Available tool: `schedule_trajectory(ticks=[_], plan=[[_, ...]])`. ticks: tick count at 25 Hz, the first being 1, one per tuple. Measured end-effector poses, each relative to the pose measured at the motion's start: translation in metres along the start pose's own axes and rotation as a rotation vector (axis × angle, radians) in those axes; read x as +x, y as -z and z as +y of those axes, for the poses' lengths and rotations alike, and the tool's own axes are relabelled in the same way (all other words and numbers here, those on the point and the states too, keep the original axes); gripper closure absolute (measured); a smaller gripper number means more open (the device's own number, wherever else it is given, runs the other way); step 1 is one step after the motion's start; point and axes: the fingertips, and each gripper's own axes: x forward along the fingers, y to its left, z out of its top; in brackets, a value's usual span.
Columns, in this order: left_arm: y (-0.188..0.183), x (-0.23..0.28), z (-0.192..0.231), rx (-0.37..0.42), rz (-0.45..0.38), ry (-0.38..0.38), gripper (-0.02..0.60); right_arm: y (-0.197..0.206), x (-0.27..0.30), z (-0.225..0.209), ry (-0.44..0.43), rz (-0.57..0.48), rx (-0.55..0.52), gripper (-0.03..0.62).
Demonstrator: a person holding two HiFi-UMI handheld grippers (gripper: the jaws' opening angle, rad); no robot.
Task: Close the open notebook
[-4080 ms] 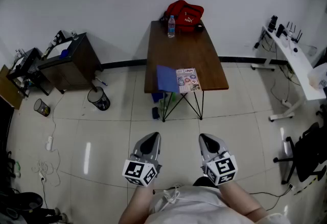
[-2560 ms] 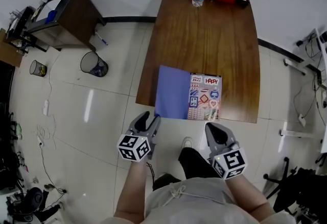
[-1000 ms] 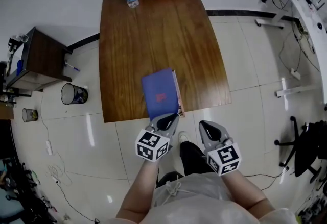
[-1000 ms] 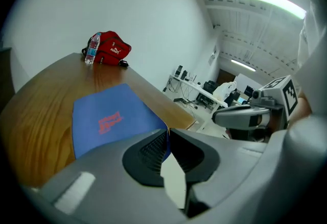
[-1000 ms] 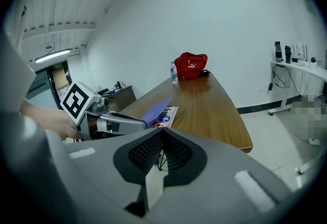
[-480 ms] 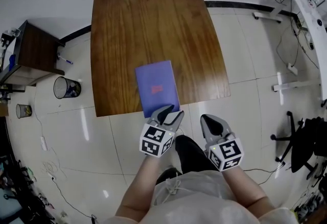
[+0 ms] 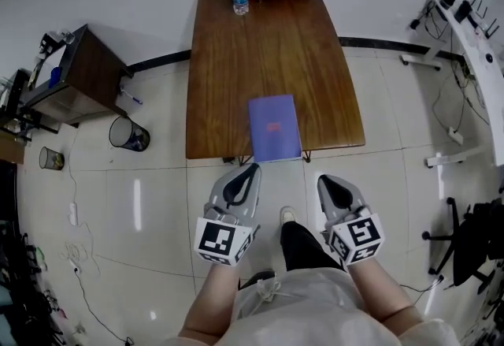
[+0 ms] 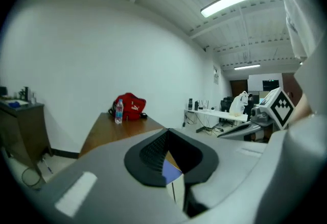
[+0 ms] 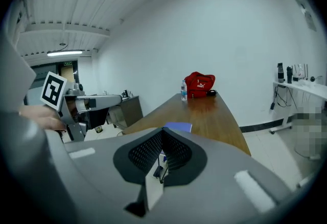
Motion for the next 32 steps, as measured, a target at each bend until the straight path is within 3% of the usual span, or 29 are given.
schedule_trajectory(ticks=[6, 13, 17, 23, 28, 32], plan=[[-0.038, -0.117, -0.005, 0.059, -0.148, -0.068, 0.575, -0.018, -0.045, 0.065, -0.002, -0.090, -0.062, 0.586], [-0.032, -0.239, -0.025, 0.105, -0.171, -0.089, 0.575, -0.010, -0.109, 0.155, 0.000, -0.151, -0.113, 0.588], [-0.026, -0.288, -0.037, 0.094, -0.188, -0.090, 0.575, -0.004, -0.141, 0.188, 0.016, -0.168, -0.124, 0.586], [-0.022, -0.331, -0.062, 0.076, -0.219, -0.073, 0.575, 0.015, -0.190, 0.213, 0.059, -0.176, -0.123, 0.586], [-0.019, -0.337, -0.104, 0.126, -0.197, -0.061, 0.575, 0.036, -0.226, 0.206, 0.066, -0.138, -0.130, 0.586], [-0.020, -0.328, -0.127, 0.111, -0.184, -0.056, 0.575, 0.042, -0.241, 0.197, 0.040, -0.126, -0.125, 0.588]])
